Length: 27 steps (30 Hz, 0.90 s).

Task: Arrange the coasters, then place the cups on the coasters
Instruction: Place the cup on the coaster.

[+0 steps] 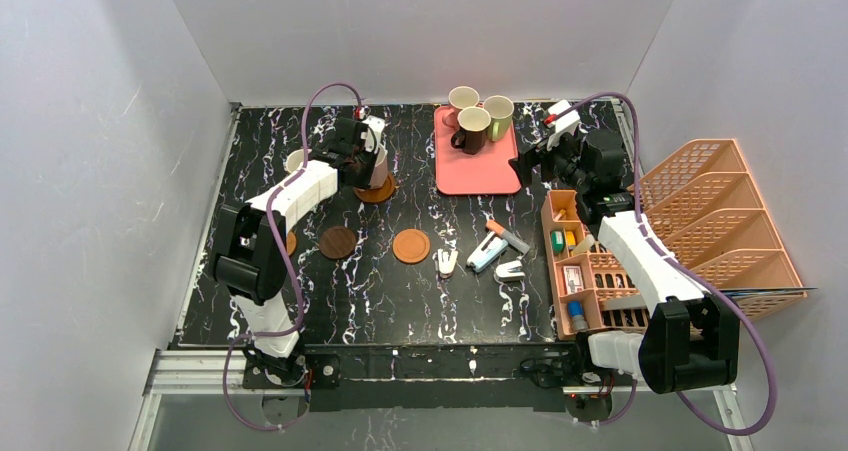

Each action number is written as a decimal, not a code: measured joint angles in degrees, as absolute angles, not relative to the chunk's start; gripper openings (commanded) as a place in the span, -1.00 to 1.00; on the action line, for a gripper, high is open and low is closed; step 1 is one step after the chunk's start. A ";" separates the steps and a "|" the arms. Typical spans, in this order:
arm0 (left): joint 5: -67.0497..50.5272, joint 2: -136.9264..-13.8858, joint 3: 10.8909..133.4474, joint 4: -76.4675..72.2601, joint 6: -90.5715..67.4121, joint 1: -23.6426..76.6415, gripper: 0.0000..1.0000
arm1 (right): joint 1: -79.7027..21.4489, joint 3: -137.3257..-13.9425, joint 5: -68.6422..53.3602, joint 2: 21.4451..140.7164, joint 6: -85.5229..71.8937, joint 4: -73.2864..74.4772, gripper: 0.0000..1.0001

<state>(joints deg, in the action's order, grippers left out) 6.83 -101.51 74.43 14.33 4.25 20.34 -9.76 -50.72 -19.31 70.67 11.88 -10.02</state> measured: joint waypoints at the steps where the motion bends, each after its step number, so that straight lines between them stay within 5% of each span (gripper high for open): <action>1: 6.81 -101.51 74.43 14.39 4.25 20.34 -0.59 | -9.76 -50.72 -19.33 70.65 11.88 -10.02 0.97; 27: 3.68 -100.53 74.43 15.49 3.79 18.92 -0.61 | -9.74 -50.72 -19.51 70.63 11.75 -10.02 0.97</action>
